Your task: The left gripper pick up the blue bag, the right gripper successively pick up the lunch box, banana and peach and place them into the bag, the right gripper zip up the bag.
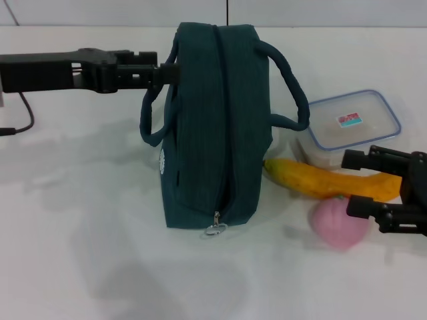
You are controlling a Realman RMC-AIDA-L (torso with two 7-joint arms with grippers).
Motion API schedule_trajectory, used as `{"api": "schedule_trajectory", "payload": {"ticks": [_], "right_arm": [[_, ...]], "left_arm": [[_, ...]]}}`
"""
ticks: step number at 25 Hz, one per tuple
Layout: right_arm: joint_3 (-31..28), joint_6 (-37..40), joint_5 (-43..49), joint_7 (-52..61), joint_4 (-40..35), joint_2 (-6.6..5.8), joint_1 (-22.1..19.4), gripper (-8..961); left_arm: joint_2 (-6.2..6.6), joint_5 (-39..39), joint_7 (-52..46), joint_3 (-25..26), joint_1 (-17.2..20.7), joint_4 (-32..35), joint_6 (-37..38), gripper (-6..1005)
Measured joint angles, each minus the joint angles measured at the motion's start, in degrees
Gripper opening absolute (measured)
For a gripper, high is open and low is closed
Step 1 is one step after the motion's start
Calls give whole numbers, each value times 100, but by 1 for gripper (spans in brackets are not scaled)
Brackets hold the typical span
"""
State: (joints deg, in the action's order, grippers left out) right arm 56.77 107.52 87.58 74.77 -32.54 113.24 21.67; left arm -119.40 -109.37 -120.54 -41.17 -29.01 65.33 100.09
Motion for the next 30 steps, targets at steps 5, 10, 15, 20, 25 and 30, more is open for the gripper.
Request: {"api": "schedule_trajectory", "payload": {"ticks": [5, 10, 15, 20, 25, 30], "right_arm": [[-25, -2, 5, -76, 24, -2, -130, 755], [-26, -4, 5, -135, 109, -4, -146, 749], [-26, -11, 5, -212, 203, -4, -149, 742], [-26, -12, 4, -332, 338, -19, -164, 736], [-26, -12, 11, -395, 412, -21, -221, 730], [-26, -84, 18, -396, 430, -22, -260, 723]], "left_arm": [[15, -527, -995, -296, -114, 483, -158, 861], [8, -1039, -1639, -641, -420, 627, -214, 840], [5, -1349, -1941, -1032, -690, 542, -387, 820], [2, -1596, -2208, -1197, -968, 365, -513, 799], [-6, -2015, -2324, -1284, -1144, 329, -599, 779], [8, -1984, -2341, -1334, -1150, 331, -604, 758]]}}
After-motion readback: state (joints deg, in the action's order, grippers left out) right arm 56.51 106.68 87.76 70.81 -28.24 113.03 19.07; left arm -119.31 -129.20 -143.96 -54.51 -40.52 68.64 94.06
